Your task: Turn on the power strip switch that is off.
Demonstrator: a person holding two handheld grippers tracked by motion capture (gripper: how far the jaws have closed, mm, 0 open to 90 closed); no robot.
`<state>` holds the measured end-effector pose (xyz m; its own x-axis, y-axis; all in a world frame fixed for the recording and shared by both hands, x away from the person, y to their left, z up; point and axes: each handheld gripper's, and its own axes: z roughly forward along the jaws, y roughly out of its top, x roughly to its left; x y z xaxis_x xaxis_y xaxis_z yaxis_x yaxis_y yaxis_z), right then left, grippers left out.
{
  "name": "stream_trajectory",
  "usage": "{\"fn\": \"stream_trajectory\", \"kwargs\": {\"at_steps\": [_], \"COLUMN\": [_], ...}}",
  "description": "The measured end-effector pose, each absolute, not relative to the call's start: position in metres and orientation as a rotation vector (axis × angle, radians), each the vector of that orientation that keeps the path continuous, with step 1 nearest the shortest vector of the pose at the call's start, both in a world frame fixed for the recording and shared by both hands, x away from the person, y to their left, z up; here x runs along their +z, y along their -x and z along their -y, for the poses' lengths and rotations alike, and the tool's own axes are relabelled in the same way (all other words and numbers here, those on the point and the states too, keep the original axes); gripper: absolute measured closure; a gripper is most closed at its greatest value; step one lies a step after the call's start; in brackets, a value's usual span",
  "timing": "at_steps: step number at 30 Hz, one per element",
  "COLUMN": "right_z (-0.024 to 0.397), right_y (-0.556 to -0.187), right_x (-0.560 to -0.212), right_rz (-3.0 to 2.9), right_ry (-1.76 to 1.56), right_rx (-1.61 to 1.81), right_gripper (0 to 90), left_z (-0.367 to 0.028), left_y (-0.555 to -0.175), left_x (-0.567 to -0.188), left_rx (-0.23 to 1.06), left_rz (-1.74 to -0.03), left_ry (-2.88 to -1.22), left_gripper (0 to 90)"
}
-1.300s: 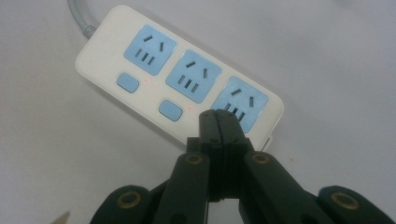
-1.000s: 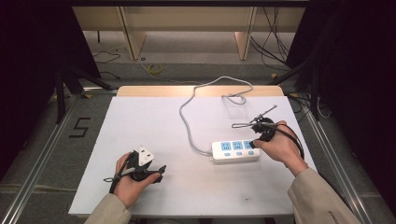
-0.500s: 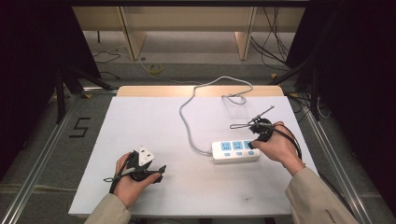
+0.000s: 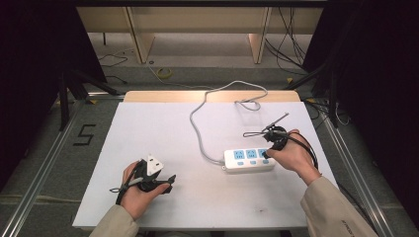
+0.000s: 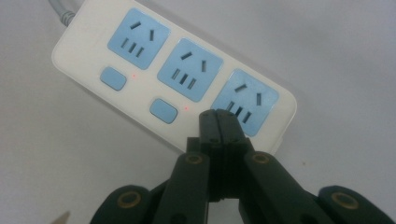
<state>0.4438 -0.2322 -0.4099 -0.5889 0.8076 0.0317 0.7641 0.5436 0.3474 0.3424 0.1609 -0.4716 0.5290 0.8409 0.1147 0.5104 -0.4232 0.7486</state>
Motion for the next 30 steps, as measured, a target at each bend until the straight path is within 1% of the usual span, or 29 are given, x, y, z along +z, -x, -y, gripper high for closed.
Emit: {"fn": "stream_trajectory", "kwargs": {"at_steps": [30], "right_z": [0.231], "right_y": [-0.447], "right_x": [-0.423], "right_rz": [-2.654], "right_ry": [-1.388], "right_rx": [0.435], "right_gripper": [90.0], "left_z": [-0.160], "left_y": [-0.342], "left_x": [-0.472], "left_rx": [0.642], "left_rz": [-1.089], "left_ry": [-2.108], "left_gripper": [24.2]}}
